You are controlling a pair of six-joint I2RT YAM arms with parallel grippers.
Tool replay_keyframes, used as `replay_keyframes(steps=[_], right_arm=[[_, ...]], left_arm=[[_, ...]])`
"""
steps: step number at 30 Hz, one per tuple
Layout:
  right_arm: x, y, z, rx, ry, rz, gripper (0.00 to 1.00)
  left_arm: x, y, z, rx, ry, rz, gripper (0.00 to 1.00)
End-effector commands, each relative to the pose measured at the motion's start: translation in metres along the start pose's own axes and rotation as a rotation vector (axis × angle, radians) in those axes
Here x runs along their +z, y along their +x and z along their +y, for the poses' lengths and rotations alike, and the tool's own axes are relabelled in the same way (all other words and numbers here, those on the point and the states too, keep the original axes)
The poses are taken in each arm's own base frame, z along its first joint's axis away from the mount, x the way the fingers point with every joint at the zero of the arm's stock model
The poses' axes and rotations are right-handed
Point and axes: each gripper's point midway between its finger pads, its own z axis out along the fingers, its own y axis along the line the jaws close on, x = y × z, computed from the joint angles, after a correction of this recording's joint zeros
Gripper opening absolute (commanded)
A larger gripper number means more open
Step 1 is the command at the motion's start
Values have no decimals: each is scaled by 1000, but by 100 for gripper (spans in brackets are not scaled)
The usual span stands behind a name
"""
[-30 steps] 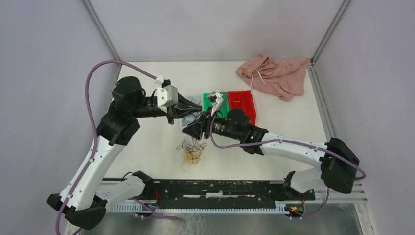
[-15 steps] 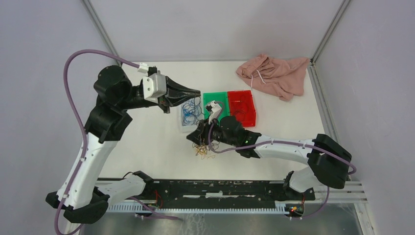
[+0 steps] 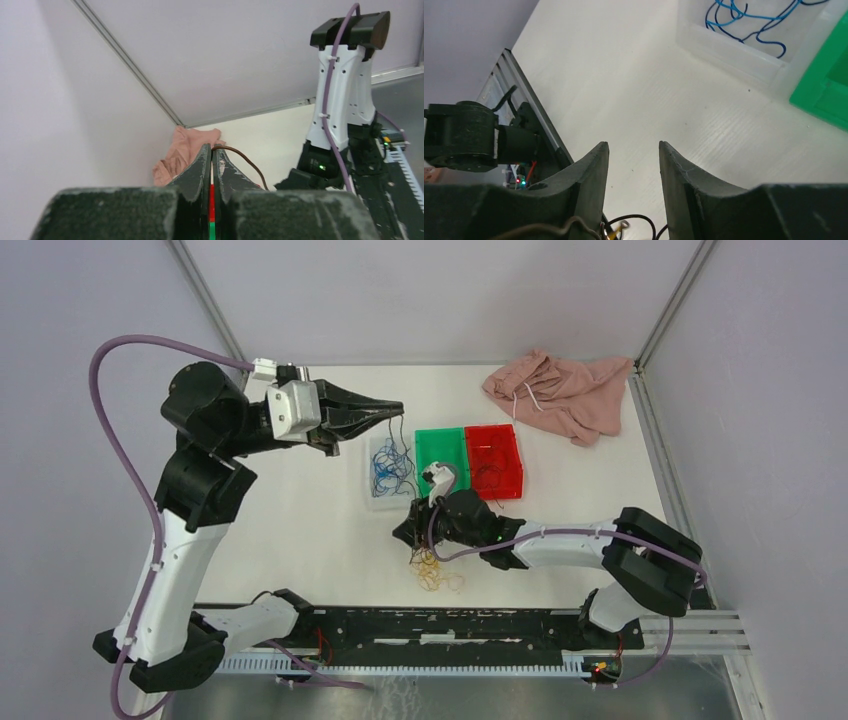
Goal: Untangle the cables
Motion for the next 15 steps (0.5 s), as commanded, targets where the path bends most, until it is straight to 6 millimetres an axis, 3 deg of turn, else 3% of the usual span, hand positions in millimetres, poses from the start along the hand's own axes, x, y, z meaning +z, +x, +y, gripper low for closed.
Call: replay_keyframes(steps=[1,6,15], right_arm=[[2,1,-6,-7,16,-30,48],[0,9,-19,-19,63,-23,50],[-5,23,-40,-36,126,-8,50]], left_arm=[[-10,-49,21,246,-98,-69,3],[-23,-84,47,412,-240,-95,3],[-46,-123,89,654,-474,-65,3]])
